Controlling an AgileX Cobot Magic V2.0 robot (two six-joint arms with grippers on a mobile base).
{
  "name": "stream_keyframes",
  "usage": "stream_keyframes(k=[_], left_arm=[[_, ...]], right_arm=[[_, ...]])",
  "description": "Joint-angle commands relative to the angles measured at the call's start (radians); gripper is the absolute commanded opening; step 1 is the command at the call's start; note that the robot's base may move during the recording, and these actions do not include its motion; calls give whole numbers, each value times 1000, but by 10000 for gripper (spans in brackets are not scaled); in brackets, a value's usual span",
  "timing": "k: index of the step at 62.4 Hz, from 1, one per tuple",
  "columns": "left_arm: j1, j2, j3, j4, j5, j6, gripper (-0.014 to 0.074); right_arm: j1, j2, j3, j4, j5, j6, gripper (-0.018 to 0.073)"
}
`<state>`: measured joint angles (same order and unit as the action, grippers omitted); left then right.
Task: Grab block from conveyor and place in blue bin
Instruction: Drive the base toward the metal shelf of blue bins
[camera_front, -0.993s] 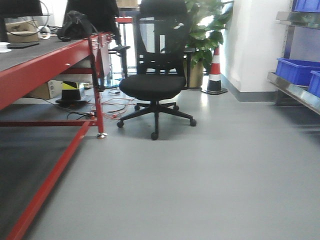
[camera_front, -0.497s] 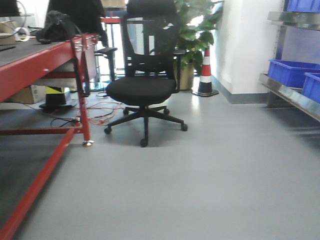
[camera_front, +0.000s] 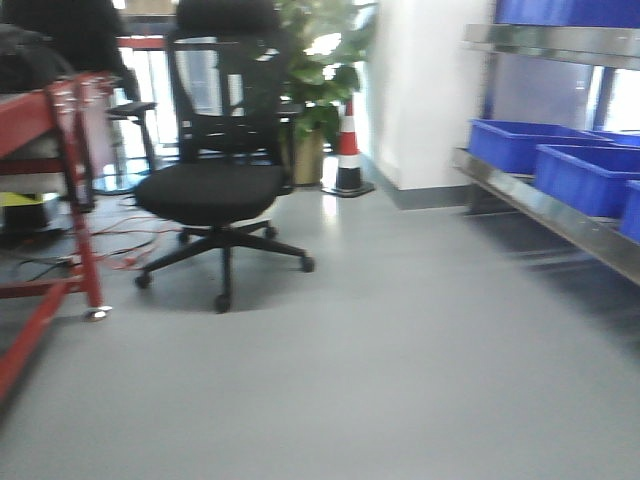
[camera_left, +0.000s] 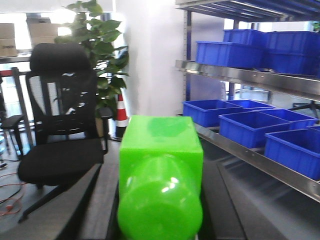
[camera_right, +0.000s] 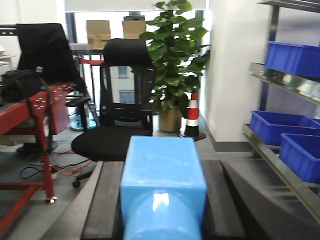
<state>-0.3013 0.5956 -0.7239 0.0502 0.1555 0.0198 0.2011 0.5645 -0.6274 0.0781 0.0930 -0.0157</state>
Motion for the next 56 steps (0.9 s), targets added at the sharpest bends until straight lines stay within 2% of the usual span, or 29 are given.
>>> stream_keyframes(k=[1, 56], left_arm=[[-7, -3, 2, -2, -16, 2, -111], [-7, -3, 2, -2, -16, 2, -111]], right_arm=[[2, -5, 1, -8, -19, -3, -162], [2, -5, 1, -8, -19, -3, -162]])
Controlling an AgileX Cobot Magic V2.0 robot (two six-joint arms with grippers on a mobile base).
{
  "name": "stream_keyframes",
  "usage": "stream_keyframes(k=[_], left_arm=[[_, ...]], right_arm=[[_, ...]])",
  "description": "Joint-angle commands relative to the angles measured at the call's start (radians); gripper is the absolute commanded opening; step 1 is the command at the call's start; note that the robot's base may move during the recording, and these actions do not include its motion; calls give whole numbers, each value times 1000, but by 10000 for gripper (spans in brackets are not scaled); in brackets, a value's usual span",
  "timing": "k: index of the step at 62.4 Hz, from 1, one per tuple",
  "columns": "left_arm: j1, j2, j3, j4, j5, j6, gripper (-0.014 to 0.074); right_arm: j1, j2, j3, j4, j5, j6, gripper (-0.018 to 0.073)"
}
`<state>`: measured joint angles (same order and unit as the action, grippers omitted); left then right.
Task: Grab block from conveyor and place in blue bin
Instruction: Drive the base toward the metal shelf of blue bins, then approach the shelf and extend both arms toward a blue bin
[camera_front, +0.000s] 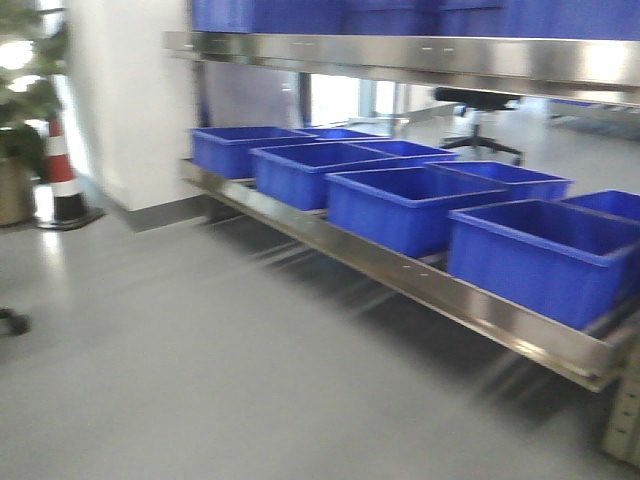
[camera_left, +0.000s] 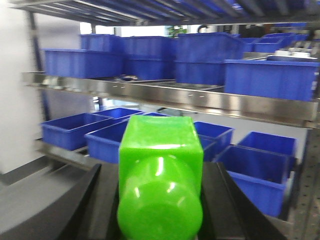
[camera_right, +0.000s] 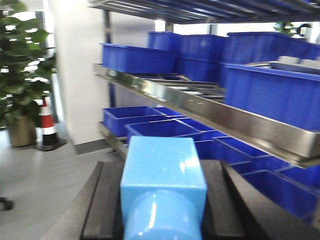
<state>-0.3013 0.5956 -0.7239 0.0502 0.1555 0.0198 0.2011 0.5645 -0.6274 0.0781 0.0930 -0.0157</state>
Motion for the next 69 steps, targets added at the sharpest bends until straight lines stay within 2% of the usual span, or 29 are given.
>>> stream_keyframes(k=[1, 69], left_arm=[[-7, -3, 2, -2, -16, 2, -111], [-7, -3, 2, -2, -16, 2, -111]], right_arm=[[2, -5, 1, -8, -19, -3, -162], [2, -5, 1, -8, -19, -3, -162]])
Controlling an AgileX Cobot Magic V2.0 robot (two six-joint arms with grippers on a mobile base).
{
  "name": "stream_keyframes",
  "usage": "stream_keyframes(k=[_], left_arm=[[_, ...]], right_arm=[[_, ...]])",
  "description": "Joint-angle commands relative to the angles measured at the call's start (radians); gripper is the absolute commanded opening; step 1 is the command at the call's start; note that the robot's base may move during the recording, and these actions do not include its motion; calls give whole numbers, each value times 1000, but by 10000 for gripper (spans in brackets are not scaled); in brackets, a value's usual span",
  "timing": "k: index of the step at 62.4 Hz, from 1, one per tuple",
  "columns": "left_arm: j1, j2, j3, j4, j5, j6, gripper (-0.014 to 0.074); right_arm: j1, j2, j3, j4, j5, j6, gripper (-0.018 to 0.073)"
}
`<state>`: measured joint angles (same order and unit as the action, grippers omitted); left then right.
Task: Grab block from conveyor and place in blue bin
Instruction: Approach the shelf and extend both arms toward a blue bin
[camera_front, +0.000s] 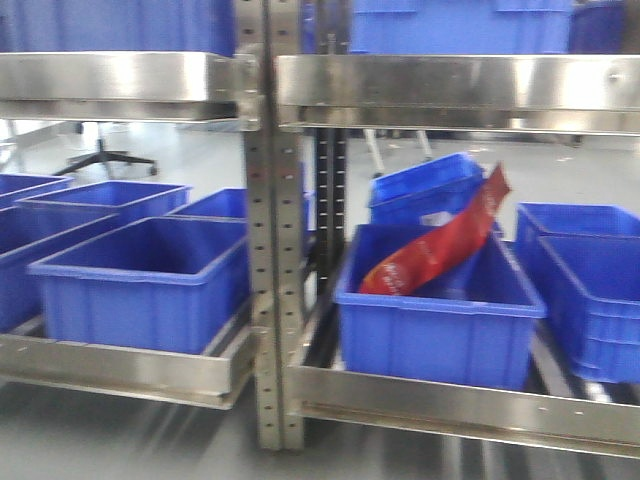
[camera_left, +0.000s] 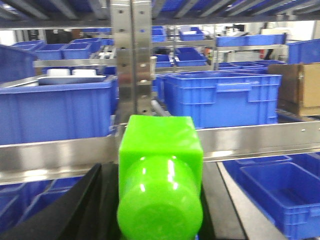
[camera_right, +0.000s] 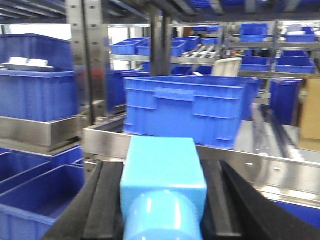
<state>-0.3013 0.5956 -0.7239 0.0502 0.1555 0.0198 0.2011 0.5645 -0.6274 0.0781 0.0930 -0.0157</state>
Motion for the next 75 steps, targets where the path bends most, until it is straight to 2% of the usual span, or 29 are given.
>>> stream_keyframes(k=[1, 75], left_arm=[[-7, -3, 2, -2, -16, 2, -111], [-7, -3, 2, -2, -16, 2, -111]], right_arm=[[2, -5, 1, -8, -19, -3, -162], [2, -5, 1, -8, -19, -3, -162]])
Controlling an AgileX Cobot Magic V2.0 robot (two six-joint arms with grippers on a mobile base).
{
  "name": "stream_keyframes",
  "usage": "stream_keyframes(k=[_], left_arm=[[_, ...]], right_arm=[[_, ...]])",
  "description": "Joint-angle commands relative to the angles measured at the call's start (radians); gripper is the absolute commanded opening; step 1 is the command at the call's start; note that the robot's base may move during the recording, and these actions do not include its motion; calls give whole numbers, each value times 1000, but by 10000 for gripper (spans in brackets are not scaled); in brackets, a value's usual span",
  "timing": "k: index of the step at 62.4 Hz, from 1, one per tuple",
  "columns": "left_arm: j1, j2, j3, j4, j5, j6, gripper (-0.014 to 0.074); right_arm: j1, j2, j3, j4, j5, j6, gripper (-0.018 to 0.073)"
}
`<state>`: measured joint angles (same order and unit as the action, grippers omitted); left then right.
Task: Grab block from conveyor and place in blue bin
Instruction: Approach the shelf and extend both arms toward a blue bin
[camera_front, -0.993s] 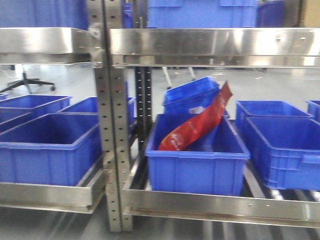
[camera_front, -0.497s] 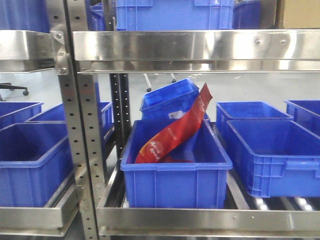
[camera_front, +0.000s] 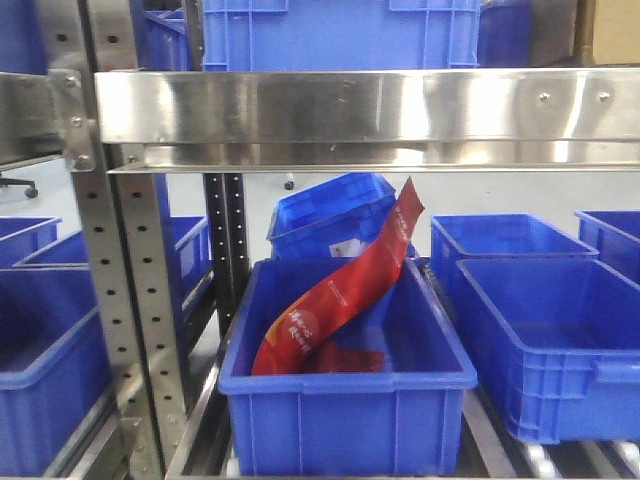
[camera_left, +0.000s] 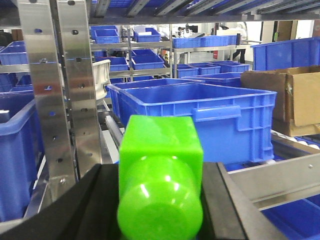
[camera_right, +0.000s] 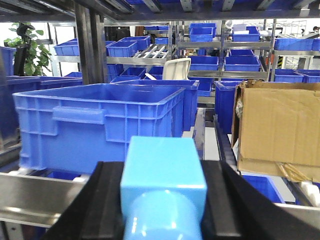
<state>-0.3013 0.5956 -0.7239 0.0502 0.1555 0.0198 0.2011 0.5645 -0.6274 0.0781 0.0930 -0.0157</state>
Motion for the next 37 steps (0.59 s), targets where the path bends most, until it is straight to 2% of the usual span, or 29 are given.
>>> stream_keyframes(k=[1, 37], left_arm=[[-7, -3, 2, -2, -16, 2, -111], [-7, -3, 2, -2, -16, 2, -111]], right_arm=[[2, -5, 1, -8, -19, -3, -162], [2, -5, 1, -8, -19, -3, -162]])
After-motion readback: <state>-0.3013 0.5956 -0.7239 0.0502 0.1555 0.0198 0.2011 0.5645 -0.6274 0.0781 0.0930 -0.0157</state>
